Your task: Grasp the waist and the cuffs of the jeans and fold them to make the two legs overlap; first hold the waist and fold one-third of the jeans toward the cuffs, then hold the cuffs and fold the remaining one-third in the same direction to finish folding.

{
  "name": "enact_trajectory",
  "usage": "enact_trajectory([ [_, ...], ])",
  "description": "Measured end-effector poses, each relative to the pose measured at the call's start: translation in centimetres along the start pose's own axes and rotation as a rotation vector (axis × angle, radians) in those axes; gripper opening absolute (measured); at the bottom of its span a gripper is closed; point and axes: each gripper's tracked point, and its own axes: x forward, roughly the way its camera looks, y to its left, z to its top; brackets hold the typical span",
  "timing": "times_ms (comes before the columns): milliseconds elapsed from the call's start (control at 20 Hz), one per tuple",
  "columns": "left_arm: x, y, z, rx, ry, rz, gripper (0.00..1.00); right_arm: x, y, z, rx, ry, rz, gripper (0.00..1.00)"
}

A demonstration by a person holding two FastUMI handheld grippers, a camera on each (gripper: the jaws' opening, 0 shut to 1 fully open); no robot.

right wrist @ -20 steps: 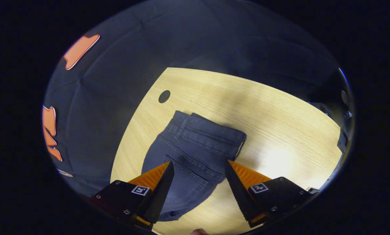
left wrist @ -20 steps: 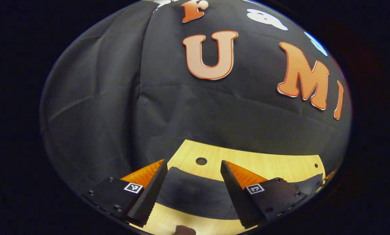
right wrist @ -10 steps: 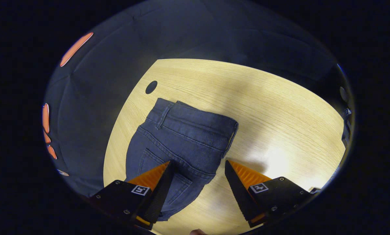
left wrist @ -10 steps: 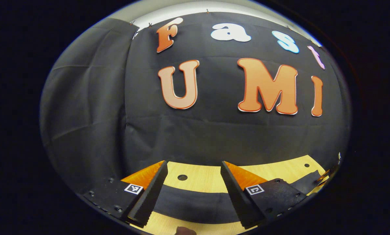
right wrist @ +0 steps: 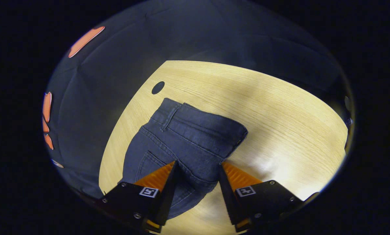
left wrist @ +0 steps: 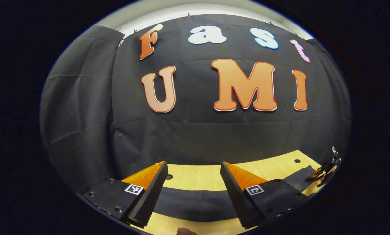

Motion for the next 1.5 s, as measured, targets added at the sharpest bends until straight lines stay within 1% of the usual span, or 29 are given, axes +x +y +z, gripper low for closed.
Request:
enact_trajectory([
  [50,-0.4,-0.3,-0.2,0.011,0.004,-0.005,0.97,0.4,0.1,-0.1,-0.022,-0.009,-0.004,0.66],
  [100,-0.5,-0.6,-0.3,0.021,0.01,-0.017,0.97,0.2,0.5,-0.1,-0.033,-0.029,0.011,0.53],
  [150,-0.8,-0.9,-0.6,0.03,0.012,-0.022,0.97,0.2,0.4,0.0,-0.04,-0.046,0.003,0.48],
  [200,-0.9,-1.0,-0.6,0.034,0.015,-0.031,0.97,0.2,0.4,0.0,-0.046,-0.053,0.0,0.38],
  [250,-1.0,-1.2,-0.7,0.041,0.014,-0.037,0.96,0.0,0.3,0.2,-0.034,-0.058,-0.007,0.37],
  [350,-1.1,-1.3,-0.8,0.048,0.012,-0.05,0.98,-0.4,0.6,0.1,-0.015,-0.05,-0.024,0.37],
  [400,-1.0,-1.2,-0.8,0.05,0.012,-0.053,0.98,-0.8,1.0,0.5,-0.022,-0.073,-0.023,0.42],
  [450,-1.2,-1.3,-1.0,0.049,0.018,-0.063,0.99,-1.0,1.7,0.8,-0.033,-0.089,-0.013,0.37],
  [500,-1.3,-1.2,-1.1,0.045,0.021,-0.068,0.99,-1.6,2.1,1.0,-0.059,-0.107,-0.006,0.37],
  [550,-1.3,-1.3,-1.0,0.035,0.02,-0.079,0.99,-2.2,2.0,1.1,-0.047,-0.118,-0.015,0.37],
  [600,-1.4,-1.5,-1.0,0.026,0.017,-0.093,0.99,-3.3,2.4,1.3,-0.026,-0.131,-0.016,0.15],
  [650,-1.4,-1.5,-0.9,0.023,0.013,-0.099,0.99,-2.9,3.1,1.3,-0.033,-0.132,0.001,0.15],
  [700,-1.3,-1.4,-1.0,0.023,0.013,-0.103,0.99,-3.7,3.0,1.5,-0.036,-0.151,-0.008,0.15],
  [750,-1.3,-1.1,-1.0,0.021,0.013,-0.102,0.99,-4.4,3.5,1.4,-0.048,-0.142,0.006,0.15],
  [850,-1.4,-0.9,-1.1,0.005,0.012,-0.103,0.99,-6.1,3.8,2.1,-0.054,-0.188,0.012,0.15],
  [950,-1.6,-0.7,-1.2,-0.009,0.022,-0.102,0.99,-8.1,4.6,1.4,-0.082,-0.224,0.026,0.14],
  [1050,-1.6,-0.4,-1.2,-0.019,0.026,-0.101,0.99,-10.4,6.6,1.0,-0.139,-0.253,0.039,0.14],
  [1150,-1.6,-0.2,-1.3,-0.027,0.029,-0.1,0.99,-11.4,9.1,0.9,-0.192,-0.271,0.059,0.14],
  [1300,-1.7,0.2,-1.4,-0.038,0.029,-0.094,0.99,-13.4,11.7,0.3,-0.229,-0.297,0.094,0.15],
  [1450,-1.8,0.7,-1.3,-0.048,0.025,-0.086,0.99,-14.4,14.7,-0.5,-0.265,-0.307,0.135,0.14],
  [1500,-1.8,0.7,-1.3,-0.053,0.027,-0.083,0.99,-14.9,15.5,-0.8,-0.28,-0.312,0.138,0.14],
])
